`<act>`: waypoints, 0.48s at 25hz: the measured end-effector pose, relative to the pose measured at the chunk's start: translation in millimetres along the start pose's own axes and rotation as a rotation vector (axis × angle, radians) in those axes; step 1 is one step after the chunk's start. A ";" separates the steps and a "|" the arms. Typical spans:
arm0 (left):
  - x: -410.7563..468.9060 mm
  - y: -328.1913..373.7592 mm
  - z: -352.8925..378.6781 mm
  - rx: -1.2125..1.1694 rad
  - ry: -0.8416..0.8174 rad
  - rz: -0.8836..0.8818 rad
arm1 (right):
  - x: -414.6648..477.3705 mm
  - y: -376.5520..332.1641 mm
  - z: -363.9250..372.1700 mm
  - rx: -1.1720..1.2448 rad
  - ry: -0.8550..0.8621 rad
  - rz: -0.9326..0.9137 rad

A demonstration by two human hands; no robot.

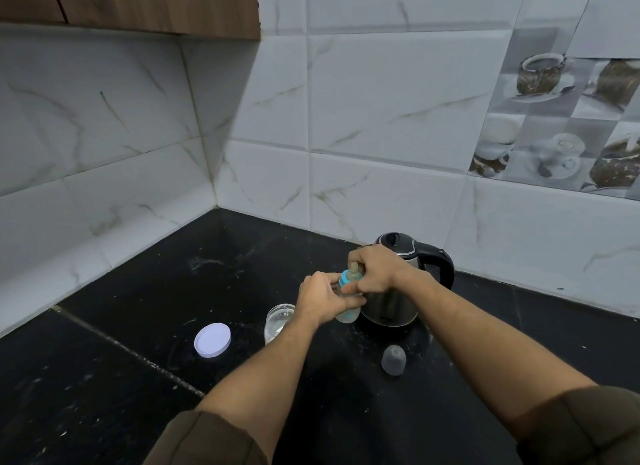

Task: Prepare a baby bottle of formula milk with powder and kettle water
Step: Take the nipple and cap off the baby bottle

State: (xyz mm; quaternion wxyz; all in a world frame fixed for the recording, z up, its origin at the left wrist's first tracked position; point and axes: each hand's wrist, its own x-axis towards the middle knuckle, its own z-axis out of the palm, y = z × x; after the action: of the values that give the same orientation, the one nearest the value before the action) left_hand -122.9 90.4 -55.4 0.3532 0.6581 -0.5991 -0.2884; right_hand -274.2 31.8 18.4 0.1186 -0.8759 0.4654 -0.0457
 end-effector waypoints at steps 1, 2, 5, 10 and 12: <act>-0.9 -0.4 0.4 0.005 -0.003 0.001 | -1.3 1.5 0.7 -0.015 -0.007 -0.018; -1.9 -0.4 0.6 0.012 -0.007 0.003 | -2.7 2.6 1.6 -0.029 -0.011 -0.033; -4.9 1.3 1.2 0.057 -0.045 0.012 | -6.9 5.3 3.3 -0.039 -0.030 -0.078; -5.6 6.2 1.5 0.135 -0.003 -0.013 | -11.0 1.5 8.2 -0.072 -0.049 0.019; -3.3 8.4 2.9 0.148 0.019 -0.016 | -8.7 -0.7 13.1 -0.038 -0.001 0.097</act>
State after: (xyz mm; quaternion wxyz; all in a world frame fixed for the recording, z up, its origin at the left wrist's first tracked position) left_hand -130.5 93.0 -50.4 0.3070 0.6899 -0.6102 -0.2396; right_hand -276.0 41.5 6.1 0.1044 -0.8546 0.5078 -0.0307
